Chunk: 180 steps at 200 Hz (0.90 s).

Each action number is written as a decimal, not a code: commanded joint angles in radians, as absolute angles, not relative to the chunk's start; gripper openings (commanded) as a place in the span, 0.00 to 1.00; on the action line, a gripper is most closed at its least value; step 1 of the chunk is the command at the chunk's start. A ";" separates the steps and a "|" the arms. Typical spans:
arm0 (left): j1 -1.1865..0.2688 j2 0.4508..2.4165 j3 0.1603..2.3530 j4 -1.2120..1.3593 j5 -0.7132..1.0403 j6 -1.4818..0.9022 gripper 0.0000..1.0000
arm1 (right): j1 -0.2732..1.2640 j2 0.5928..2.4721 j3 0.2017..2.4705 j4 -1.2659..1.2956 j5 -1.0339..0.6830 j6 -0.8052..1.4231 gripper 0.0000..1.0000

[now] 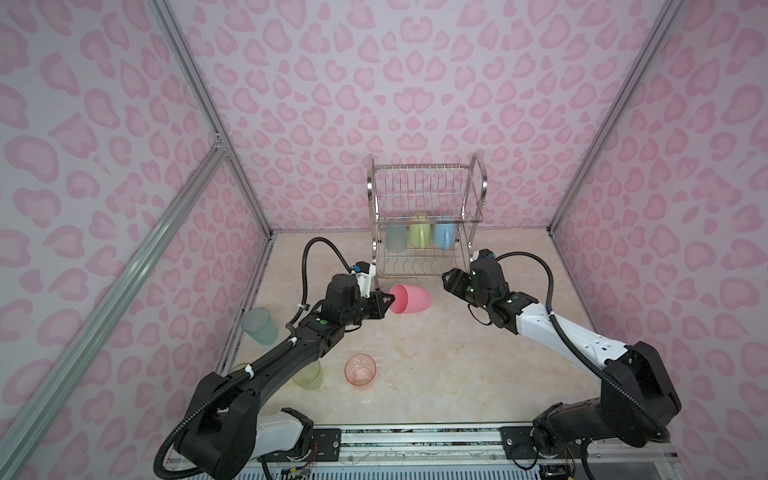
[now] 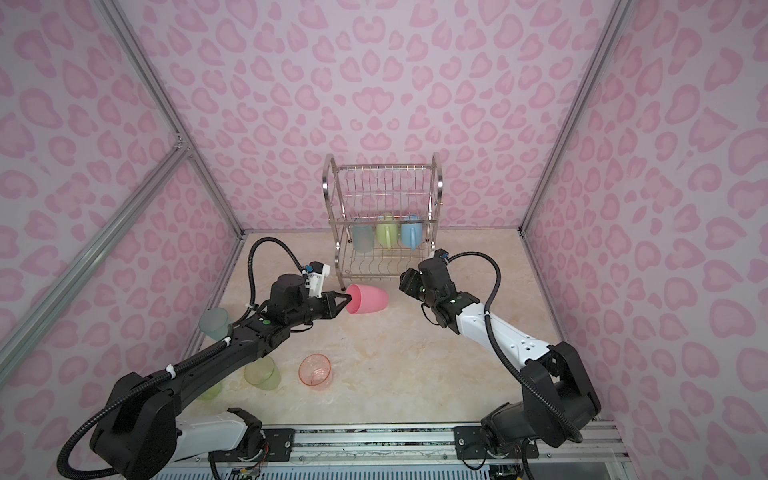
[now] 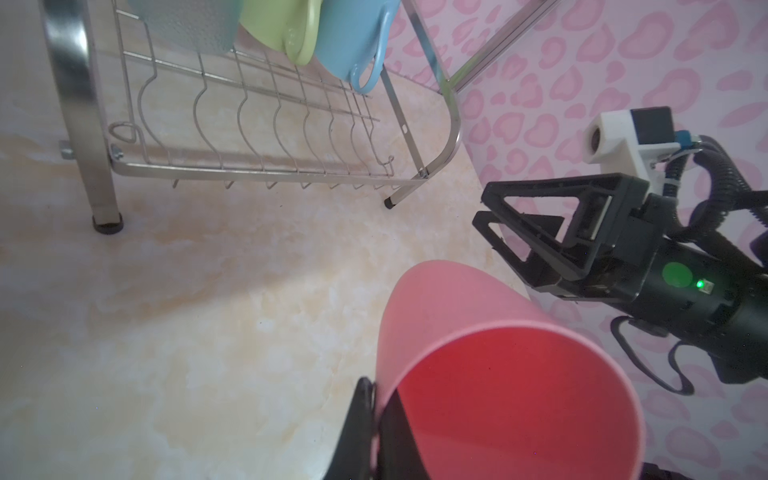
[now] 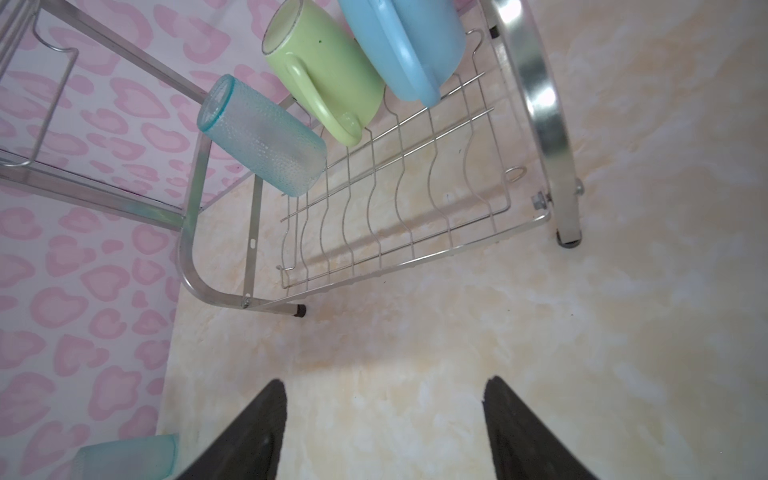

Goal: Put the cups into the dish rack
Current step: 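Lift the pink cup with the left gripper toward the right gripper while it approaches, then close the right gripper on the pink cup base while the left gripper releases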

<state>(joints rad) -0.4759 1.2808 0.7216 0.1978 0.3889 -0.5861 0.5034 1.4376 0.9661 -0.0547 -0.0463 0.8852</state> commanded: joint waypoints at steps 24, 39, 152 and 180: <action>-0.469 1.269 0.640 0.511 0.375 -0.639 0.05 | 0.457 1.434 0.959 0.030 -0.243 1.187 0.76; -0.469 1.275 0.623 0.562 0.371 -0.648 0.04 | 0.445 1.435 0.930 0.115 -0.298 1.291 0.77; -0.451 1.415 0.620 0.819 0.425 -0.734 0.04 | 0.492 1.466 0.897 0.363 -0.393 1.566 0.87; -0.439 1.434 0.618 0.849 0.427 -0.751 0.04 | 0.509 1.493 0.913 0.388 -0.391 1.597 0.87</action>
<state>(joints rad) -0.4473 1.4170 0.6155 0.7528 0.4099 -0.7296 0.4969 1.4700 0.8997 0.3355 -0.3855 1.5528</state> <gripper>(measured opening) 0.073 0.868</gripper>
